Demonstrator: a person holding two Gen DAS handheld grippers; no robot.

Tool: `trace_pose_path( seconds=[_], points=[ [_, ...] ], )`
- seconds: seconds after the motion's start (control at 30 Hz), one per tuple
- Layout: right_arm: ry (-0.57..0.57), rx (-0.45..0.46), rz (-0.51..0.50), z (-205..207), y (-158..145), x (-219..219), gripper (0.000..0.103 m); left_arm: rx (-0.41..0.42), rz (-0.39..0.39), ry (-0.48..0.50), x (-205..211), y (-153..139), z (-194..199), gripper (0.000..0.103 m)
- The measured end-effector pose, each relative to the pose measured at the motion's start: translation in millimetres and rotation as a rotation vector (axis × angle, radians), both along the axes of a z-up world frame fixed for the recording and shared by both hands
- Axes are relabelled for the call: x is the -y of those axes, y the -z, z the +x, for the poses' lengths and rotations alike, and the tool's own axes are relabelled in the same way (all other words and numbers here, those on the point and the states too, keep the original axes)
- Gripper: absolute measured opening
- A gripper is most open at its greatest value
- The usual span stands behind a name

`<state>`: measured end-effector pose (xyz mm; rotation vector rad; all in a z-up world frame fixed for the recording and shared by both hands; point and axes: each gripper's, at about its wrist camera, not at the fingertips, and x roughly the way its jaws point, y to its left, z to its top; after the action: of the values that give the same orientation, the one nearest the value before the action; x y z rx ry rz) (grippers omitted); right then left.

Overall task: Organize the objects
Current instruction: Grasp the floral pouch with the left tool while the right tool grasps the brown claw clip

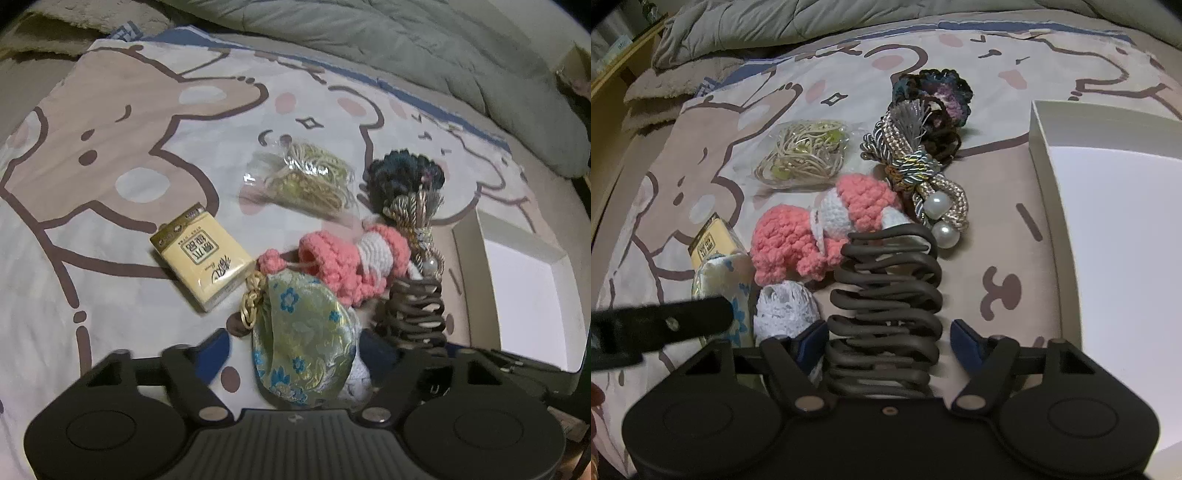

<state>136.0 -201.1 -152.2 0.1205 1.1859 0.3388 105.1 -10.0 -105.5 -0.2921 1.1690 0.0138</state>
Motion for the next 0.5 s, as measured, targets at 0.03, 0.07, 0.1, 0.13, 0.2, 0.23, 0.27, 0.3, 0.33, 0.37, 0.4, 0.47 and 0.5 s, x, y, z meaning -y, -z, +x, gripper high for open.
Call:
trace_pose_path(
  seconds=[0.03, 0.07, 0.1, 0.13, 0.2, 0.23, 0.27, 0.3, 0.33, 0.37, 0.4, 0.47, 0.5],
  points=[
    [-0.005, 0.004, 0.007, 0.1, 0.6, 0.1, 0.07, -0.01, -0.003, 0.006, 0.2, 2.1, 1.2, 0.062],
    [-0.013, 0.01, 0.012, -0.3, 1.2, -0.3, 0.068, -0.016, -0.005, 0.009, -1.0, 3.8, 1.7, 0.056],
    [-0.02, 0.015, 0.018, -0.9, 1.7, -0.3, 0.066, -0.022, -0.004, 0.012, -1.6, 5.3, 2.3, 0.053],
    [-0.023, 0.018, 0.017, -1.4, 2.2, -1.4, 0.066, -0.026, -0.001, 0.016, -2.2, 6.1, 2.2, 0.044],
    [-0.039, 0.03, 0.01, -2.7, 2.3, -3.2, 0.065, -0.034, 0.002, 0.029, -4.0, 7.3, 2.4, 0.026],
    [-0.052, 0.041, 0.005, -3.4, 1.3, -3.8, 0.065, -0.038, 0.008, 0.033, -4.9, 7.6, 2.7, 0.023],
    [-0.062, 0.05, -0.002, -3.7, -0.1, -5.2, 0.065, -0.037, 0.008, 0.032, -6.2, 7.1, 2.2, 0.022],
    [-0.07, 0.06, -0.013, -4.3, -2.0, -5.9, 0.065, -0.034, 0.004, 0.034, -7.7, 6.5, 1.5, 0.021],
    [-0.071, 0.072, -0.022, -4.8, -4.3, -6.1, 0.064, -0.03, 0.002, 0.035, -9.1, 5.3, 1.1, 0.021],
    [-0.071, 0.081, -0.023, -5.2, -6.9, -5.6, 0.064, -0.019, 0.003, 0.036, -10.1, 2.6, -0.3, 0.021],
    [-0.073, 0.09, -0.019, -5.9, -10.4, -4.5, 0.064, -0.007, 0.006, 0.038, -10.8, 0.0, -1.7, 0.021],
    [-0.075, 0.11, -0.012, -7.3, -19.2, -2.3, 0.064, 0.022, 0.016, 0.046, -11.6, -7.2, -4.5, 0.021],
    [-0.075, 0.123, -0.009, -8.7, -23.9, -1.5, 0.064, 0.043, 0.025, 0.053, -11.5, -11.8, -6.6, 0.021]
  ],
)
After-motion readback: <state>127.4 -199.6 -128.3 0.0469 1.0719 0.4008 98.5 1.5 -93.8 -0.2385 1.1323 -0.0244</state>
